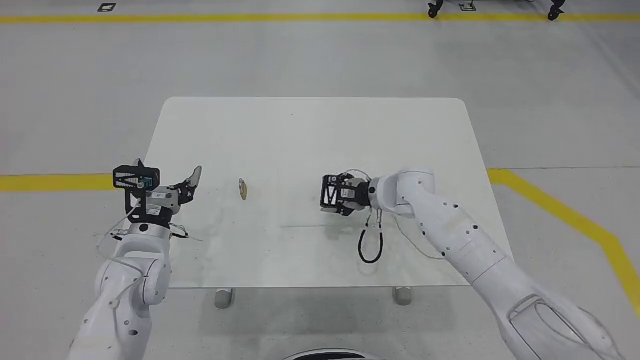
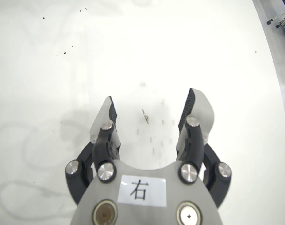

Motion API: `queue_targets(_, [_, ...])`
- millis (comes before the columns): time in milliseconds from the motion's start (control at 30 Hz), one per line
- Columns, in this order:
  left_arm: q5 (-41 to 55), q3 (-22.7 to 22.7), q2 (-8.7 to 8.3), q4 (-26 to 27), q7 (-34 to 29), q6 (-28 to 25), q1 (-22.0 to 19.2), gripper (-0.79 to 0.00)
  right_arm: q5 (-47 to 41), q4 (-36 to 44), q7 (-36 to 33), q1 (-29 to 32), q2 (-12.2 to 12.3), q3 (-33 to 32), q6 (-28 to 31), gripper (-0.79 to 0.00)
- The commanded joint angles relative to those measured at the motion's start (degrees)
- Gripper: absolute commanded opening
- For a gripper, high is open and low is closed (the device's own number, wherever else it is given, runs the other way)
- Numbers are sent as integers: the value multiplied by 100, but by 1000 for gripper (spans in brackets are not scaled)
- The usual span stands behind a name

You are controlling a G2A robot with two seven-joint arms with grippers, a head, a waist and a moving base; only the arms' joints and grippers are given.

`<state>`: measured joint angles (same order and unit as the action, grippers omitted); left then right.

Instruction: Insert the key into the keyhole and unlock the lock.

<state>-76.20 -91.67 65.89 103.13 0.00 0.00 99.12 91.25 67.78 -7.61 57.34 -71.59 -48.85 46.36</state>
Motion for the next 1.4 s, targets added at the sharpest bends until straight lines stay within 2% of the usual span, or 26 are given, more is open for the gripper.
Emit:
queue_targets(0, [0, 0, 0, 0, 0, 0, 0, 0, -5, -99, -7, -44, -10, 36, 50, -637])
queue_targets(33, [0, 0, 0, 0, 0, 0, 0, 0, -12, -147, -4, -61, -13, 43, 60, -662])
queue_targets(67, [0, 0, 0, 0, 0, 0, 0, 0, -12, -181, 12, -72, -13, 45, 67, -727])
queue_targets(167, [0, 0, 0, 0, 0, 0, 0, 0, 30, -206, 89, -64, 11, 18, 111, -785])
queue_targets(533, [0, 0, 0, 0, 0, 0, 0, 0, 462, 402, 423, 264, 209, -328, -165, -785])
queue_targets(700, [0, 0, 0, 0, 0, 0, 0, 0, 602, 869, 719, 495, 335, -684, -420, -785])
queue_targets(800, [0, 0, 0, 0, 0, 0, 0, 0, 178, 987, 966, 665, 392, -1019, -488, -785])
queue_targets(933, [0, 0, 0, 0, 0, 0, 0, 0, -728, 829, 1436, 781, 436, -1435, -268, -785])
queue_targets(1300, [30, 5, 2, -1, 7, -17, 2, 0, -774, 807, 1475, 798, 442, -1467, -251, -785])
queue_targets(1367, [337, 23, -1, 148, 17, -478, 58, 0, -774, 807, 1475, 798, 442, -1467, -251, -785])
